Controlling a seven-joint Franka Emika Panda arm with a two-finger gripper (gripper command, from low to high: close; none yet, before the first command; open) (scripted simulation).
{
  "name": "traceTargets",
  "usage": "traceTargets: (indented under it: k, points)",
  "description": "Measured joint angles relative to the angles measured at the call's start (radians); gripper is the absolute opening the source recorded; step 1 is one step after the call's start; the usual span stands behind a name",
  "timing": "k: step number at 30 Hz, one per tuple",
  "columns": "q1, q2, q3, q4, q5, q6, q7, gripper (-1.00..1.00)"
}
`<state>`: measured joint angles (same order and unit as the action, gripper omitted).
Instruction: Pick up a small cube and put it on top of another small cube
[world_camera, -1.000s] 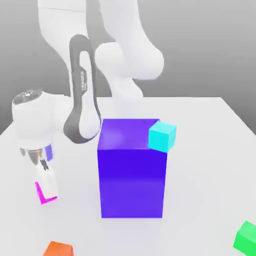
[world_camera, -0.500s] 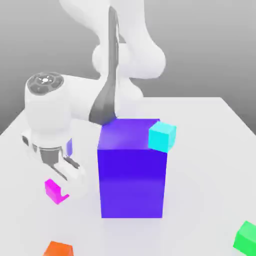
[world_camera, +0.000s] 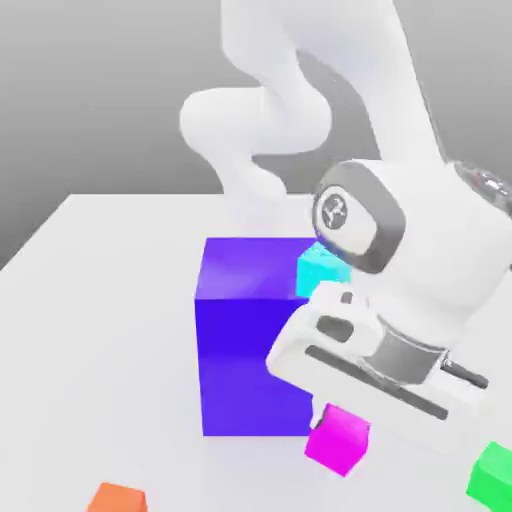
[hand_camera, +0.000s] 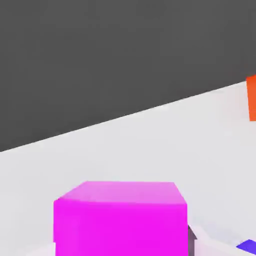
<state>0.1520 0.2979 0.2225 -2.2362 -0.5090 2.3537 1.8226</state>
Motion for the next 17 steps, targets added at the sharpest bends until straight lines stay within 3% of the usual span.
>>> traceTargets:
  k: [10, 14, 15, 17]
  points:
    - [0.021, 0.018, 0.148, 0.017, 0.283, 0.141, 0.068, -1.00]
    - [0.051, 0.133, 0.106, 0.022, 0.240, 0.256, 0.114, -1.00]
    - [0.059, 0.150, 0.097, 0.024, 0.230, 0.272, 0.121, 1.00]
    - [0.059, 0.150, 0.097, 0.024, 0.230, 0.272, 0.121, 1.00]
